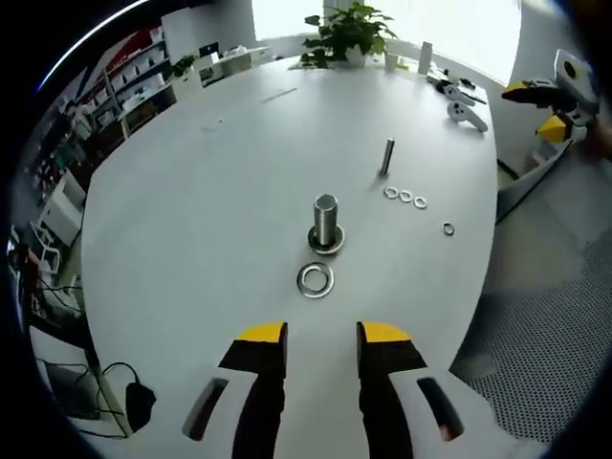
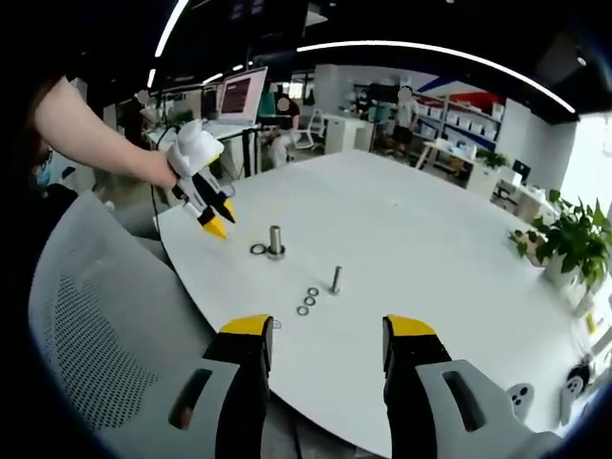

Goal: Place the washer onto the threaded stud by aligning its center hole with the stud, sliding it down to the base, and recovering from edge contact or off-axis alignment until the washer reaches the visible bottom stop.

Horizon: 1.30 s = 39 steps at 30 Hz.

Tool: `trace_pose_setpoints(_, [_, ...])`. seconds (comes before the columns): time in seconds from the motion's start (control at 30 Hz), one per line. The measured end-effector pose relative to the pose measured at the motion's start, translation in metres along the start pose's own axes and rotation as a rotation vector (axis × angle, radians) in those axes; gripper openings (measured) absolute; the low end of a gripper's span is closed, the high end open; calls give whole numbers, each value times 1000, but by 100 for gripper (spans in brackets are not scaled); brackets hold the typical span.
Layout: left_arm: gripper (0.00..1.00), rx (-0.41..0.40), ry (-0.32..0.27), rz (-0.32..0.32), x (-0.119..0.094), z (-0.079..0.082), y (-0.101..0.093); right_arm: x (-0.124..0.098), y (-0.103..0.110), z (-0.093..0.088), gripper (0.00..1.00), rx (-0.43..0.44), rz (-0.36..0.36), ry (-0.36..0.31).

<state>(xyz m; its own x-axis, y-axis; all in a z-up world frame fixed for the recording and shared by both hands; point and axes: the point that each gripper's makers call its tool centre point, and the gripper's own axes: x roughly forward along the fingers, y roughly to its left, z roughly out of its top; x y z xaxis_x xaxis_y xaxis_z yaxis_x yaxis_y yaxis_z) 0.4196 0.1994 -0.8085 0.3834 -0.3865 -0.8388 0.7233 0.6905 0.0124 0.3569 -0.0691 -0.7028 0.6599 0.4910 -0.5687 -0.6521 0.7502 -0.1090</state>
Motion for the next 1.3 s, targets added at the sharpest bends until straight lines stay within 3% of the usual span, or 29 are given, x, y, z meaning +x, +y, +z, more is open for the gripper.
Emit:
trace_pose_setpoints(0.2, [28, 33, 18, -18, 15, 12, -2, -1, -5, 0, 48, 16, -13, -7])
trace_pose_setpoints(0.47, [28, 58, 94, -53, 43, 11, -4, -2, -8, 0, 48, 26, -23, -11])
trace_pose_setpoints(0.7, [29, 55, 154, -66, 61, 9, 7, -2, -10, -1, 48, 39, -31, -10])
trace_pose_setpoints(1.17, [26, 127, 218, -86, 71, 9, 6, -2, -12, -1, 48, 51, -32, -11])
trace_pose_setpoints(1.3, [26, 192, 246, -96, 72, 7, 6, -2, -12, -1, 48, 51, -30, -11])
